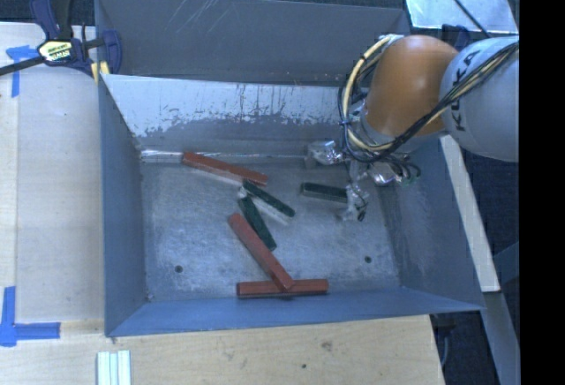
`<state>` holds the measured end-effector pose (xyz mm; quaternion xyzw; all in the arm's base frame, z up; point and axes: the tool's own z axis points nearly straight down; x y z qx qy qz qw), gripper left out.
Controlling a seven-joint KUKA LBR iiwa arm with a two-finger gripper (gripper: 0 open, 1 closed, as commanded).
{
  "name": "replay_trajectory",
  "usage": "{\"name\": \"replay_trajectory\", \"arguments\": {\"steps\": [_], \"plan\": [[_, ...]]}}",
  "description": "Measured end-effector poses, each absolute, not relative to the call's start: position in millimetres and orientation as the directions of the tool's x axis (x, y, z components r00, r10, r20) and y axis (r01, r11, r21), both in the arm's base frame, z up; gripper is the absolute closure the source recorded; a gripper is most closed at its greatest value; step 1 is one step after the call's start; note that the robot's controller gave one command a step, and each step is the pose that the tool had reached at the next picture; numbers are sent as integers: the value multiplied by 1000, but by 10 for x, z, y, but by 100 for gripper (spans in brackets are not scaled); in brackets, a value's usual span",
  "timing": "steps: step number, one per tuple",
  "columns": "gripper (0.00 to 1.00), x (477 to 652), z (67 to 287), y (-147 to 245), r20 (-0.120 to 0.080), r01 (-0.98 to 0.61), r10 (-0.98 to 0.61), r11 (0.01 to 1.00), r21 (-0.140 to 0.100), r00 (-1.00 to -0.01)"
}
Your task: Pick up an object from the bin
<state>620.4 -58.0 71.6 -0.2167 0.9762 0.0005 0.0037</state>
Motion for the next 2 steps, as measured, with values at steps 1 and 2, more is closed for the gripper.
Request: {"name": "replay_trajectory", "arguments": {"steps": [1, 2], "plan": [[100, 6201, 724, -603, -6, -421, -421, 907, -2, -907], [100, 6131, 2497, -580, -11, -520, -520, 854, -8, -854]]}}
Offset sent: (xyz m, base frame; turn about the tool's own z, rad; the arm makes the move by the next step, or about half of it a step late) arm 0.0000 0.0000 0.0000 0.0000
